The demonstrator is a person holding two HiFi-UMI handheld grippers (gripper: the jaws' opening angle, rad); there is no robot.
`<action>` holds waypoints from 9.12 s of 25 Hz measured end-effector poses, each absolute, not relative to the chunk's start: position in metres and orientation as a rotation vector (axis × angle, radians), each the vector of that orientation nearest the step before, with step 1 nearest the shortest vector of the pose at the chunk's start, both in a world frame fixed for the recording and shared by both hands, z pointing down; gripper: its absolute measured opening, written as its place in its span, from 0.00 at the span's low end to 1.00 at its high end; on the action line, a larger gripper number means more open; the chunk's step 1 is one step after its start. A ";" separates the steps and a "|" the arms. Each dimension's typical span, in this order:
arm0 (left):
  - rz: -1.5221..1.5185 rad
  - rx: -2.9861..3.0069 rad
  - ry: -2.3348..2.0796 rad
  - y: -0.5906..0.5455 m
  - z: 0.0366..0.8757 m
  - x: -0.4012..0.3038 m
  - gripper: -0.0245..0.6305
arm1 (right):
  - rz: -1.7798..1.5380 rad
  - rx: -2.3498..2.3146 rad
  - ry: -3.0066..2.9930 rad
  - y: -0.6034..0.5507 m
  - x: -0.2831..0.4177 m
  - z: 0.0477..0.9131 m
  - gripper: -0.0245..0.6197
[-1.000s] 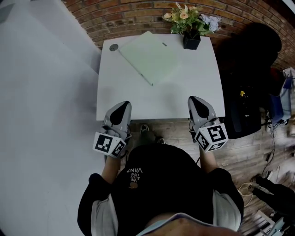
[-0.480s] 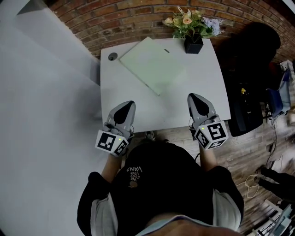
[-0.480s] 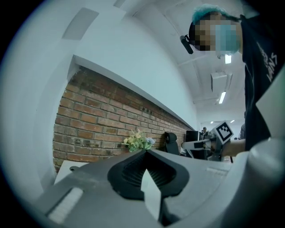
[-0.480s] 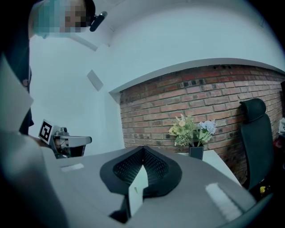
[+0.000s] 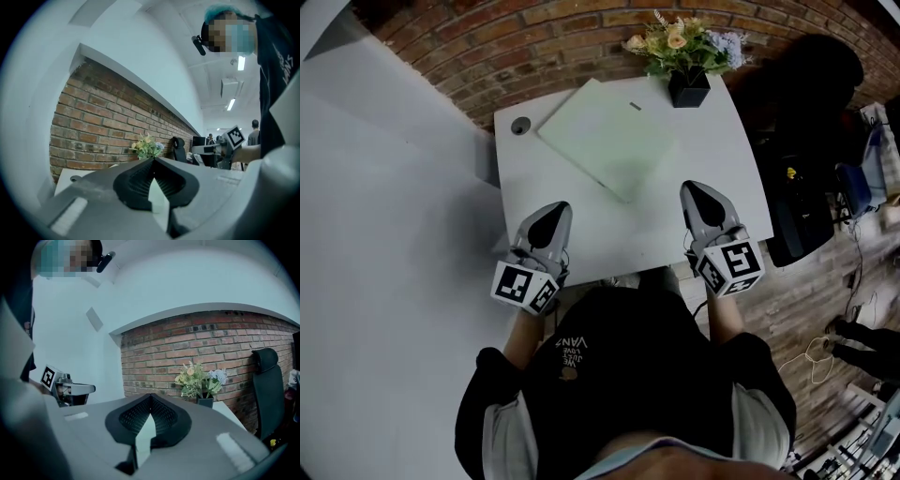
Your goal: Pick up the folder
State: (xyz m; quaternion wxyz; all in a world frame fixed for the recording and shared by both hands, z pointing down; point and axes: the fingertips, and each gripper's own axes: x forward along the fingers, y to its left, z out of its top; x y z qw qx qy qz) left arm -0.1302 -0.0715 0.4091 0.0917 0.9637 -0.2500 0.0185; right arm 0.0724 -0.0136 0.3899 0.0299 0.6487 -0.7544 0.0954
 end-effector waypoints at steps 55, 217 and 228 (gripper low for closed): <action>0.101 2.212 -1.293 -0.178 0.535 -0.082 0.21 | 0.560 1.340 -2.454 -0.240 0.161 0.517 0.24; 0.212 2.547 -0.925 -0.167 0.467 -0.078 0.50 | 0.717 1.569 -2.471 -0.129 0.095 0.480 0.60; 0.195 2.659 -0.868 -0.162 0.454 -0.086 0.50 | 0.572 1.685 -2.446 -0.115 0.086 0.463 0.60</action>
